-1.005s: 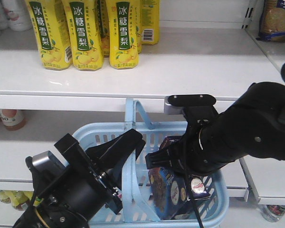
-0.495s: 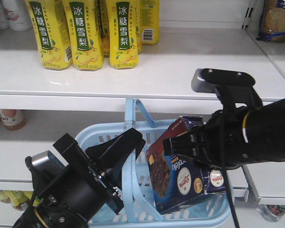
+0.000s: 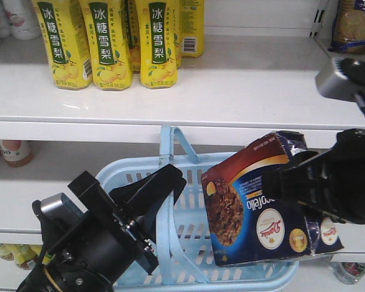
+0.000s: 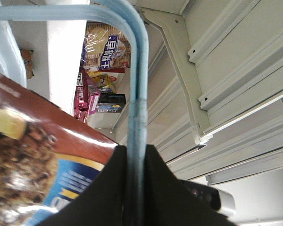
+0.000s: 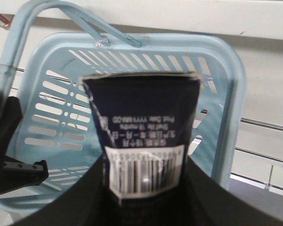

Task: Left arm holds basket, right arm returns cookies
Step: 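Lift the dark blue box out of the basket with the right gripper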

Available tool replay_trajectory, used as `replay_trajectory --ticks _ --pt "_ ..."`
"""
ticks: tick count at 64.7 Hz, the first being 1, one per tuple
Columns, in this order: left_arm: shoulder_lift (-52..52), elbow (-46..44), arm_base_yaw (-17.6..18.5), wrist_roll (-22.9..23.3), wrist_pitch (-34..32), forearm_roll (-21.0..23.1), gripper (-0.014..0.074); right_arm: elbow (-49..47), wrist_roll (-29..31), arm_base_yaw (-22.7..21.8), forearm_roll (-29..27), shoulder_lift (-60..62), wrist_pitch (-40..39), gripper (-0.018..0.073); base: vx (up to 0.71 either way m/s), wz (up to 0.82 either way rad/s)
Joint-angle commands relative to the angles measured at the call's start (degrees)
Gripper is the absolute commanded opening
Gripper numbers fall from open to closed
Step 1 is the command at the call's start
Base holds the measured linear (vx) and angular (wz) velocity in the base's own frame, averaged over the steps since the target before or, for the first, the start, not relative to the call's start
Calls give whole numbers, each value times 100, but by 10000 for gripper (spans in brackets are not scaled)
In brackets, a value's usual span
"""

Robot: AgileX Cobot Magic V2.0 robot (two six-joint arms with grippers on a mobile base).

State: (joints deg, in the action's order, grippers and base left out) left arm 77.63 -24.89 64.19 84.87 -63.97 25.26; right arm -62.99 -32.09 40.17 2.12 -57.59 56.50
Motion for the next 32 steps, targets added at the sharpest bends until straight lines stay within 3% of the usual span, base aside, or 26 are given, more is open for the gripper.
replay_trajectory --ticks 1,14,32 --pt "-197 -146 17 20 -1294 -170 -3 -176 36 -11 91 329 -377 -6 0 0" --pt "-197 -146 17 20 -1294 -170 -3 -176 25 -11 435 794 -600 -6 0 0" --pt "-197 -146 17 20 -1294 -170 -3 -176 -482 -11 1643 1134 -1474 -6 0 0"
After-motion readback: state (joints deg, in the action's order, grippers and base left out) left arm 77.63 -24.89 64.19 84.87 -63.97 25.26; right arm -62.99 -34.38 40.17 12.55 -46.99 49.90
